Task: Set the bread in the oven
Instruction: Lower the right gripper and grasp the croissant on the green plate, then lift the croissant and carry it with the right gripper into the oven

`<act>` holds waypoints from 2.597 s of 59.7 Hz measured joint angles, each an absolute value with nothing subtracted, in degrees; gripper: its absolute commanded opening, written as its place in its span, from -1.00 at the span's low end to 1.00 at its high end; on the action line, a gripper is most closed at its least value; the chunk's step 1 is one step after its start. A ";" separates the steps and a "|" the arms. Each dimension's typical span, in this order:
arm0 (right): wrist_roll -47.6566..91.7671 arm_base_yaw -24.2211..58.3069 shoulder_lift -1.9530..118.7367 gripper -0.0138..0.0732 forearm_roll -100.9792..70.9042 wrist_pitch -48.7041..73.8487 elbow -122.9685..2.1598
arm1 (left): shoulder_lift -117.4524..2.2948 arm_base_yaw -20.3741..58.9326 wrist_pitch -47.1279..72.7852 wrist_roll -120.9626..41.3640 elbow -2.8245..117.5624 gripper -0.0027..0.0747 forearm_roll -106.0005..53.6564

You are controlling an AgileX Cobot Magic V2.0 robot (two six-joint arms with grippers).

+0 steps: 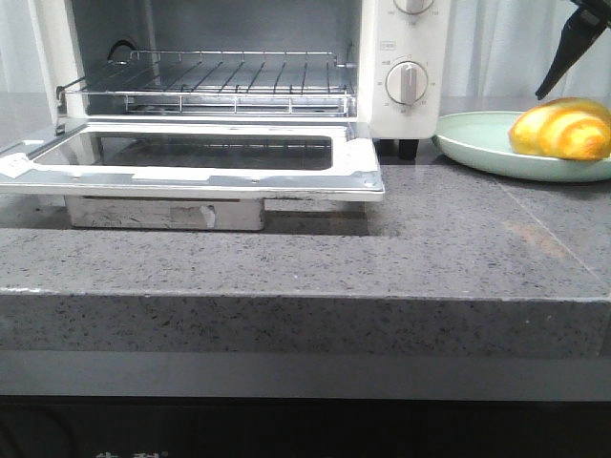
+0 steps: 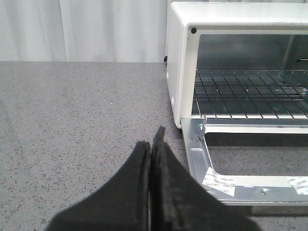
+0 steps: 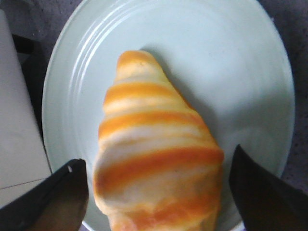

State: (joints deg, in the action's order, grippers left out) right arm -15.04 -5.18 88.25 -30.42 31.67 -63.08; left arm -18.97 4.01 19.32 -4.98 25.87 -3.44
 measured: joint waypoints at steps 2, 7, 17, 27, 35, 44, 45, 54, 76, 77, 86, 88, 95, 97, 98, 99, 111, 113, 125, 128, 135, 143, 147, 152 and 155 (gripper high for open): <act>-14.47 -5.18 88.24 0.49 -30.45 31.91 -63.08 | -18.97 4.01 19.32 -4.98 25.87 -0.98 -3.44; -13.32 -5.18 88.27 0.23 -31.36 31.92 -63.08 | -18.97 4.01 19.32 -4.98 25.87 -0.98 -3.44; -11.21 -5.18 88.36 -0.07 -33.93 32.14 -63.08 | -18.97 4.01 19.32 -4.98 25.87 -0.98 -3.44; -11.02 -5.18 88.36 -0.07 -35.36 32.40 -63.08 | -18.97 4.01 19.32 -4.98 25.87 -0.98 -3.44; -11.02 -5.18 88.36 -0.07 -35.71 33.28 -63.08 | -18.97 4.01 19.32 -4.96 25.87 -0.98 -3.44; -9.34 -5.18 86.30 -0.07 -35.71 35.50 -63.08 | -18.97 4.01 19.32 -4.96 25.87 -0.98 -3.44; -9.05 -5.18 85.98 -0.07 -35.71 35.77 -63.08 | -18.97 4.01 19.32 -4.96 25.87 -0.98 -3.44; -6.78 -5.18 82.08 -0.07 -35.71 39.65 -62.94 | -18.97 4.01 19.32 -4.96 25.87 -0.98 -3.44; -6.01 4.81 68.98 -0.06 -38.26 40.18 -52.22 | -18.97 4.01 19.32 -4.96 25.87 -0.98 -3.44; -6.01 5.97 68.62 -0.06 -38.75 39.72 -51.83 | -18.97 4.01 19.32 -4.96 25.87 -0.98 -3.44; -5.94 19.45 68.02 -0.06 -44.12 31.34 -50.52 | -18.97 4.01 19.32 -4.96 25.87 -0.98 -3.44; -5.94 23.18 68.49 -0.06 -45.60 28.05 -50.52 | -18.97 4.01 19.32 -4.96 25.87 -0.98 -3.44; -5.89 30.16 72.09 -0.06 -48.07 21.37 -53.08 | -18.97 4.01 19.32 -4.86 25.87 -0.98 -3.44; -5.89 31.60 73.40 -0.06 -48.49 19.79 -54.20 | -18.97 4.01 19.32 -4.86 25.87 -0.98 -3.44; -5.89 32.05 74.44 -0.06 -48.61 19.26 -54.82 | -18.97 4.01 19.32 -4.86 25.87 -0.98 -3.44; -5.89 32.44 75.14 -0.06 -48.76 18.72 -55.47 | -18.97 4.01 19.32 -4.86 25.87 -0.98 -3.44; -5.89 33.78 84.97 -0.06 -49.67 15.02 -65.87 | -18.97 4.01 19.32 -4.86 25.87 -0.98 -3.44; -5.89 33.78 86.45 -0.06 -49.68 14.24 -67.45 | -18.97 4.01 19.32 -4.86 25.87 -0.98 -3.44; -5.89 33.68 92.58 -0.06 -51.97 9.10 -72.01 | -18.97 4.01 19.32 -4.86 25.87 -0.98 -3.44; -5.89 33.44 93.87 -0.06 -53.11 8.24 -72.64 | -18.97 4.01 19.32 -4.86 25.87 -0.98 -3.44; -5.89 32.69 96.32 -0.06 -55.59 6.44 -73.97 | -18.97 4.01 19.32 -4.86 25.87 -0.98 -3.44; -5.89 32.33 97.99 -0.06 -56.62 4.26 -75.42 | -18.97 4.01 19.32 -4.86 25.87 -0.98 -3.44; -5.89 32.33 98.34 -0.06 -56.74 3.05 -75.73 | -18.97 4.01 19.32 -4.86 25.87 -0.98 -3.44; -5.89 32.33 98.34 0.00 -56.79 1.89 -75.87 | -18.97 4.01 19.32 -4.86 25.87 -0.98 -3.44; -5.89 32.33 98.50 0.05 -56.88 1.31 -75.87 | -18.97 4.01 19.32 -4.86 25.87 -0.98 -3.44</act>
State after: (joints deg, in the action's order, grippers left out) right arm -5.89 32.33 98.50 -56.88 1.31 -75.87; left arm -18.97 4.01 19.32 -4.86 25.87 -3.44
